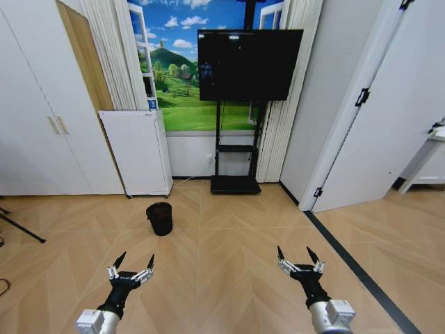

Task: Pick up the trash bin and place the garbage on the floor into it.

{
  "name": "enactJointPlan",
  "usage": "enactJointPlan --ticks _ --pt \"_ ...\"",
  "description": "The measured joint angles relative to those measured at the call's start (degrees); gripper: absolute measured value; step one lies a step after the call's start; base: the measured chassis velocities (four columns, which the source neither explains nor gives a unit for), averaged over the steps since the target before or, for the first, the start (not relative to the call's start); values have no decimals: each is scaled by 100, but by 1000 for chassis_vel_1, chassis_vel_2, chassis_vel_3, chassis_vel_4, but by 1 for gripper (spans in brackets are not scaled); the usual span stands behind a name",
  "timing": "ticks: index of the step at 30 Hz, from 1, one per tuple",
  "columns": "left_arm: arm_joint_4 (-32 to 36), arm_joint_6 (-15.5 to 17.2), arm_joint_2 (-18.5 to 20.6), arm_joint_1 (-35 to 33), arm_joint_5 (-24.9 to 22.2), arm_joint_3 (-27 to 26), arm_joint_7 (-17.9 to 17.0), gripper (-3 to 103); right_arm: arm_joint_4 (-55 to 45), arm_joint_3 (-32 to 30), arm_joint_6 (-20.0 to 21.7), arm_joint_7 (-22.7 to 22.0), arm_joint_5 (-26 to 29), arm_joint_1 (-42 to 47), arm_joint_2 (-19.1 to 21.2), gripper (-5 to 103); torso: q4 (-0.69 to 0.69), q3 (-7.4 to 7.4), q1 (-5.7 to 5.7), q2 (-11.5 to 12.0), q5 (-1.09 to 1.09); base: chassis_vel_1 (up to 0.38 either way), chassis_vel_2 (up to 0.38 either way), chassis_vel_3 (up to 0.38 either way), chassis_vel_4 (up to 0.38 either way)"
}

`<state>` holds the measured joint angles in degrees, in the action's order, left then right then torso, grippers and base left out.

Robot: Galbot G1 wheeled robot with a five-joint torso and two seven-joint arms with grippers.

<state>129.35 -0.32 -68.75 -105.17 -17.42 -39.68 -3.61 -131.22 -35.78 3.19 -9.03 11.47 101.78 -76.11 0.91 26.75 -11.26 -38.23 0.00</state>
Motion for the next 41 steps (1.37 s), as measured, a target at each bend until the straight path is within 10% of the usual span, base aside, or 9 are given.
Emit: enactJointPlan --ticks 41 --pt "0 0 0 0 0 0 0 100 0 0 0 0 0 0 0 100 0 0 0 0 0 0 0 0 0"
